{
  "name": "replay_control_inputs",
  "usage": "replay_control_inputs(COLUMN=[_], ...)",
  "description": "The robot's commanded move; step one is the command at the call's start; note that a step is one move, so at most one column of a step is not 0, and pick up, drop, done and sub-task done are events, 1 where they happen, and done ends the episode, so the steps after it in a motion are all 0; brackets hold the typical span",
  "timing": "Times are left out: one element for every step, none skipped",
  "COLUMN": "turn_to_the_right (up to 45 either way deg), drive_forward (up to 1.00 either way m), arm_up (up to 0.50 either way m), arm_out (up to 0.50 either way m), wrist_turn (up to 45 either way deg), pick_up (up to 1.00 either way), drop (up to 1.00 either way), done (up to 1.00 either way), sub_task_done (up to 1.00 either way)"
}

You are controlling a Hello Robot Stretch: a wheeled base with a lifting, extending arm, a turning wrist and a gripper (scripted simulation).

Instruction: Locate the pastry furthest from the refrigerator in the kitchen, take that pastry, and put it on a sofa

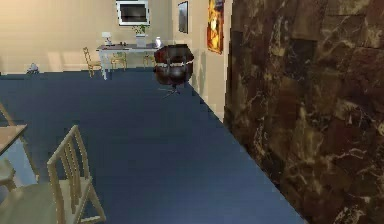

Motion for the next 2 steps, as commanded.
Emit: replay_control_inputs(turn_to_the_right=[-24.0, 0.0], drive_forward=[0.00, 0.05], arm_up=[0.00, 0.00], arm_out=[0.00, 0.00], wrist_turn=[0.0, 0.0], pick_up=[0.00, 0.00], drop=[0.00, 0.00], done=[0.00, 0.00], sub_task_done=[0.00, 0.00])
